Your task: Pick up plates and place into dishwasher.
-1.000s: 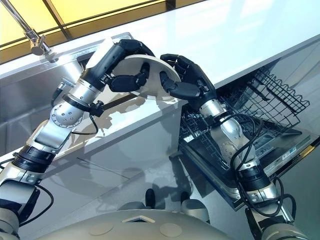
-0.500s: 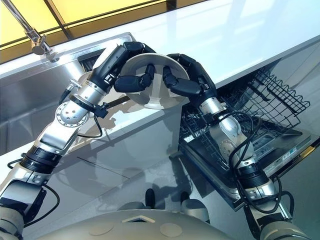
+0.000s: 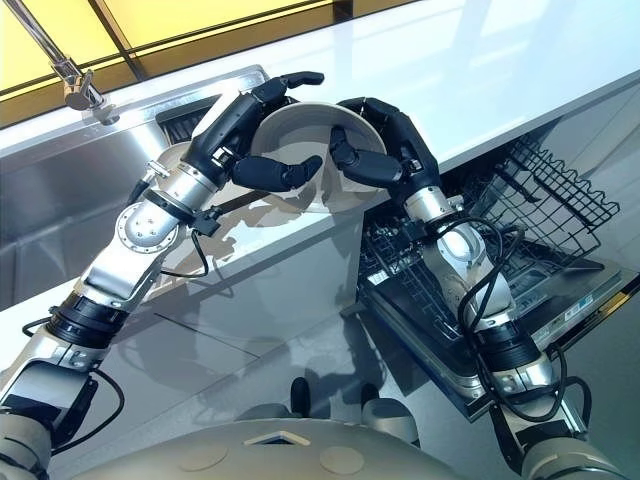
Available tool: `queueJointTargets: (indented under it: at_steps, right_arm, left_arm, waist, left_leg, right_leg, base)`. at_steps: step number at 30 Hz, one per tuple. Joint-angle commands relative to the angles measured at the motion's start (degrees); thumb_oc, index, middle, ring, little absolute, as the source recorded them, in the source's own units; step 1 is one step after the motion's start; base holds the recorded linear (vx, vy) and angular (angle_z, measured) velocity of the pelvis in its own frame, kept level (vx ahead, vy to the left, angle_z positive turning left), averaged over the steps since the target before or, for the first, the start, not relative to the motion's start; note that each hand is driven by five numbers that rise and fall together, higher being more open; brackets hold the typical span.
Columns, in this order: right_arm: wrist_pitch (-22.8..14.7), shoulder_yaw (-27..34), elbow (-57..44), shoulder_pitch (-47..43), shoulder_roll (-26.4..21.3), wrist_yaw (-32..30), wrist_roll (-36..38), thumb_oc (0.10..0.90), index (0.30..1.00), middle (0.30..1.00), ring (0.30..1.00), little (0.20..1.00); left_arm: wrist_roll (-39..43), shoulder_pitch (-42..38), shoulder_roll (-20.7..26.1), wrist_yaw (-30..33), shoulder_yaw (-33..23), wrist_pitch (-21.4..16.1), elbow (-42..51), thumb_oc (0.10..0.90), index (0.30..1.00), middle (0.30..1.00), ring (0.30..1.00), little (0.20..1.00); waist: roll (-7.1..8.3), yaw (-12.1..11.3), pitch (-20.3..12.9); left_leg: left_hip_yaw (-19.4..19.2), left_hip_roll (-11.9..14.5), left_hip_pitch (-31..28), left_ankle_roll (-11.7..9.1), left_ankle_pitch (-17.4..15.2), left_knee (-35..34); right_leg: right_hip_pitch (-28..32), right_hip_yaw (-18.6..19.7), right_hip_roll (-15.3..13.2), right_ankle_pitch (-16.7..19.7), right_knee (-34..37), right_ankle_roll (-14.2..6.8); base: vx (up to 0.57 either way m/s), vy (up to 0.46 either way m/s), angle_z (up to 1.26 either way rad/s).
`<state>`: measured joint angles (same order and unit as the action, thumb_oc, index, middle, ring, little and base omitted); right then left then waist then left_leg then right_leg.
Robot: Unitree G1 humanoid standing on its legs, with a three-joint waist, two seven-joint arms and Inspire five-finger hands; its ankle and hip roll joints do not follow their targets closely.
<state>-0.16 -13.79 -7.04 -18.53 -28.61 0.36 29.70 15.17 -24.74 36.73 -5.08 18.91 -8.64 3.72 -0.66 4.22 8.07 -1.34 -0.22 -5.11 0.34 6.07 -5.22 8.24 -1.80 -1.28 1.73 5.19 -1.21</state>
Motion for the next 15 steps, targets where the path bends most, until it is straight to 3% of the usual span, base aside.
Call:
queueJointTargets:
  at_steps: [1,8,11,12,15]
  right_arm:
    - [-9.8,5.5,-5.5,-9.7,0.0,-5.7,-5.7,0.1,0.3,0.3,0.3,0.2]
    - [-11.8,9.5,-4.0,-10.0,-4.5,-13.6,-15.8,0.1,0.3,0.3,0.3,0.2]
    - [-14.0,11.5,-1.3,-11.1,-5.7,-24.2,-21.7,0.1,0.3,0.3,0.3,0.2]
    - [-14.6,12.7,0.1,-11.5,-6.2,-28.9,-26.9,0.1,0.3,0.3,0.3,0.2]
    - [-12.4,16.5,3.4,-12.5,-10.4,-41.2,-37.7,0.1,0.3,0.3,0.3,0.2]
  left_arm:
    - [3.0,-4.6,-0.8,1.1,-2.8,-2.9,3.7,0.8,0.9,0.9,0.9,0.9]
    - [4.9,-3.8,0.7,2.1,-6.3,-1.1,2.9,0.8,0.9,0.9,0.9,0.9]
    - [5.6,-3.5,1.1,3.0,-6.9,-1.3,2.2,0.8,0.9,0.9,0.9,0.9]
    - [5.8,-3.1,1.2,2.9,-7.5,-1.4,2.1,0.8,0.9,0.9,0.9,0.9]
    - [5.6,-1.6,2.2,3.8,-9.0,-1.2,2.2,0.8,0.9,0.9,0.9,0.9]
  waist:
    - [-0.11,0.1,-4.4]
    - [-0.34,-0.1,-4.6]
    - [-0.39,-0.4,-4.5]
    - [-0.41,-0.5,-4.4]
    - [-0.56,-1.0,-4.4]
  left_leg:
    - [-0.7,0.2,-1.7,0.5,-5.7,0.2]
    - [-0.4,0.2,-1.7,0.3,-5.6,0.2]
    - [-0.1,0.2,-1.8,0.2,-5.7,0.2]
    - [0.1,0.2,-1.8,0.2,-5.7,0.2]
    - [0.5,0.1,-1.8,0.1,-5.8,0.3]
  right_leg:
    - [-3.1,-0.4,2.2,-3.0,-4.9,-1.2]
    - [-2.8,-0.5,2.1,-3.1,-4.6,-1.1]
    - [-2.6,-0.7,2.0,-3.2,-4.5,-1.1]
    - [-2.5,-0.8,2.0,-3.3,-4.6,-1.1]
    - [-2.2,-1.2,2.0,-3.4,-4.5,-1.1]
  base:
    - [0.0,0.0,0.0]
    - [0.0,0.0,0.0]
    - [0.0,0.0,0.0]
    - [0.03,-0.014,0.02]
    - [0.04,-0.013,0.04]
